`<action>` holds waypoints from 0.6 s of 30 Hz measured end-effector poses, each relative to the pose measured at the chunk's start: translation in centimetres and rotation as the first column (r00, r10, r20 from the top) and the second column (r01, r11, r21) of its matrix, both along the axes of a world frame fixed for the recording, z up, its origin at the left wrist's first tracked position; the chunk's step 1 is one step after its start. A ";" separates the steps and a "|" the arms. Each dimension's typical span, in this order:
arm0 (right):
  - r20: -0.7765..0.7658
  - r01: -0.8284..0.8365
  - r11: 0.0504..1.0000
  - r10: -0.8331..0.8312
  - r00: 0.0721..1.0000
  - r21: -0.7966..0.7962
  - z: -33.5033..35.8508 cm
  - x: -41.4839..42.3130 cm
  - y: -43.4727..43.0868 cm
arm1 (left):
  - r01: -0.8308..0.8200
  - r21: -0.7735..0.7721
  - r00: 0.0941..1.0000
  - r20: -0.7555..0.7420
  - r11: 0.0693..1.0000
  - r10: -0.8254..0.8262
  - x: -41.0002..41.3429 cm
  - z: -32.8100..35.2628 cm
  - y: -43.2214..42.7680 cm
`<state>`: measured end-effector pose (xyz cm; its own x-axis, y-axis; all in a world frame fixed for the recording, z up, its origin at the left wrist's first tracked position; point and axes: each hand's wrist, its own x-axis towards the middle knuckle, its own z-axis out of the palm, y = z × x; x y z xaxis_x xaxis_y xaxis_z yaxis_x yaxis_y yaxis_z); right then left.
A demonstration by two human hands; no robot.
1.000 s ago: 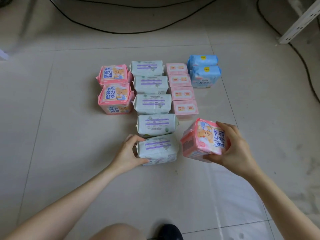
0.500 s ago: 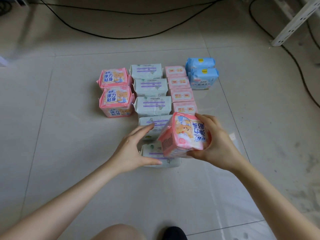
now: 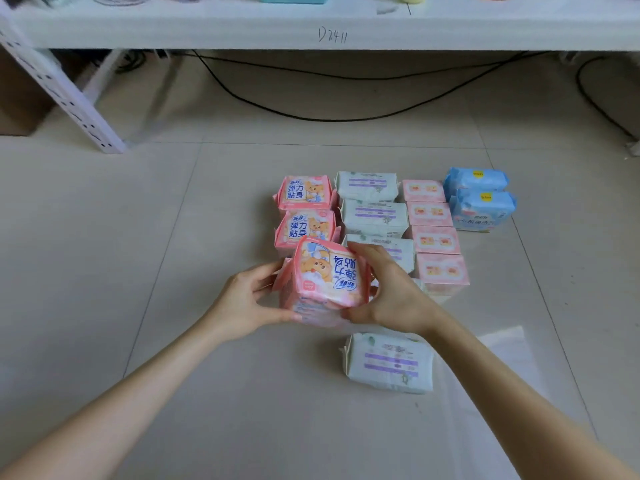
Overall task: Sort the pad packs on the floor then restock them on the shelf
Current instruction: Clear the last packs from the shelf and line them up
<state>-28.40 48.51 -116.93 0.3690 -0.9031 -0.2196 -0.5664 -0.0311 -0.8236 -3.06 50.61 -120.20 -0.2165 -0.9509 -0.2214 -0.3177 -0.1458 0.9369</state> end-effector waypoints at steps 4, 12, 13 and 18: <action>-0.009 -0.016 0.999 0.017 1.000 0.045 -1.9 2.3 -2.1 | -0.002 0.080 1.000 0.027 0.997 -0.001 2.4 -1.2 -1.7; -0.098 -0.059 0.998 0.059 0.993 0.007 -5.4 3.4 -4.0 | -0.010 0.148 0.999 0.046 0.989 0.003 3.3 -5.6 -2.8; -0.107 -0.070 0.997 0.068 0.992 -0.016 -5.8 3.5 -4.0 | -0.014 0.152 0.999 0.051 0.988 0.006 3.2 -6.2 -2.8; -0.216 -0.148 0.979 0.115 0.970 -0.141 -7.3 4.2 -3.4 | -0.034 0.145 0.997 0.073 0.989 0.023 2.9 -8.4 -2.7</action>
<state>-24.16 45.14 -124.25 0.4482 -0.8787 -0.1644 -0.7055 -0.2348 -0.6687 -0.12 47.92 -128.56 -0.1686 -0.9127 -0.3722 -0.3762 -0.2894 0.8802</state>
